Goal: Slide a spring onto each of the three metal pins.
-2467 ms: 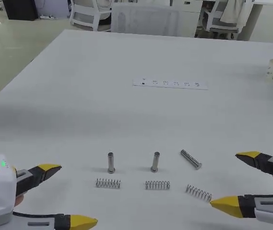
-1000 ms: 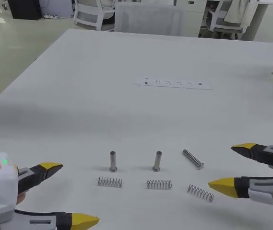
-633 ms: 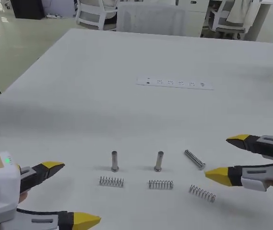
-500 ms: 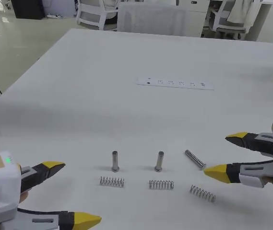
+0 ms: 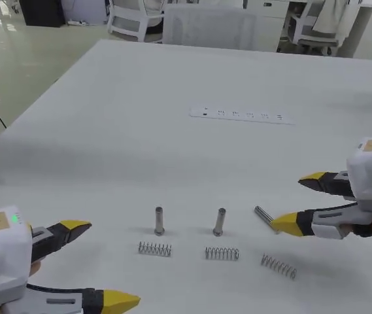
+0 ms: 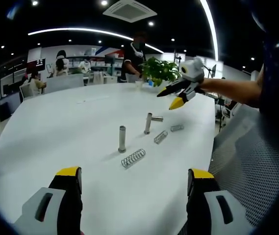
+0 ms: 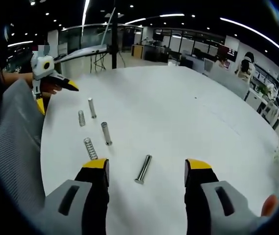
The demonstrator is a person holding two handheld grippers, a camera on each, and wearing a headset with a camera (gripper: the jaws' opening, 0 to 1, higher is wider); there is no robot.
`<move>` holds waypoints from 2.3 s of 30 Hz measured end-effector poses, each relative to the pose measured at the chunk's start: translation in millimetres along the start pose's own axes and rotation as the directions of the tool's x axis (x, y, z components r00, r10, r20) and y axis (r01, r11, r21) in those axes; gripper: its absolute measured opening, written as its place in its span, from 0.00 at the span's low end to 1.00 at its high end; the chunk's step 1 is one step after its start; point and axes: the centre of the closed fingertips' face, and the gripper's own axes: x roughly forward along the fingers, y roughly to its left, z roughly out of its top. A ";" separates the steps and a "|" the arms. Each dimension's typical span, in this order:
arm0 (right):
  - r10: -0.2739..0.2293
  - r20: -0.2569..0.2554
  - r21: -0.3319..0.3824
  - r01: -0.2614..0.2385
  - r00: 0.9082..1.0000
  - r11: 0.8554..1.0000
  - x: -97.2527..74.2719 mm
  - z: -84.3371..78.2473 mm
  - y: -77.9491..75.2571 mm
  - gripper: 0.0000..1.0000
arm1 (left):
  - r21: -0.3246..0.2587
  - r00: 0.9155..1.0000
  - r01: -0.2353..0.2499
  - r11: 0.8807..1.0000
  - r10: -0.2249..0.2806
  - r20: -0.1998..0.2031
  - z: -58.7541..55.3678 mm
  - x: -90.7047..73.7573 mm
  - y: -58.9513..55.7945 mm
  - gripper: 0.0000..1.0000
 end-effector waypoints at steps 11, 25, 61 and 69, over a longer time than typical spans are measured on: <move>0.001 -0.049 0.013 -0.001 0.999 1.000 15.8 -1.6 -4.6 0.55 | 0.001 1.000 -0.002 1.000 0.002 -0.002 -0.6 -2.0 0.5 0.86; 0.011 -0.099 0.041 -0.007 0.995 0.999 33.2 -8.1 -6.3 0.46 | -0.004 1.000 -0.002 1.000 0.002 -0.005 -1.9 -1.7 -0.7 0.86; 0.005 -0.256 0.070 0.013 0.967 0.997 60.7 -25.9 -3.0 0.16 | -0.009 1.000 -0.001 1.000 0.000 -0.011 -5.4 0.4 -1.3 0.85; 0.012 -0.268 0.083 0.011 0.963 0.997 63.7 -28.8 -2.2 0.14 | -0.013 1.000 -0.003 1.000 0.002 -0.014 -8.1 -0.7 -0.6 0.85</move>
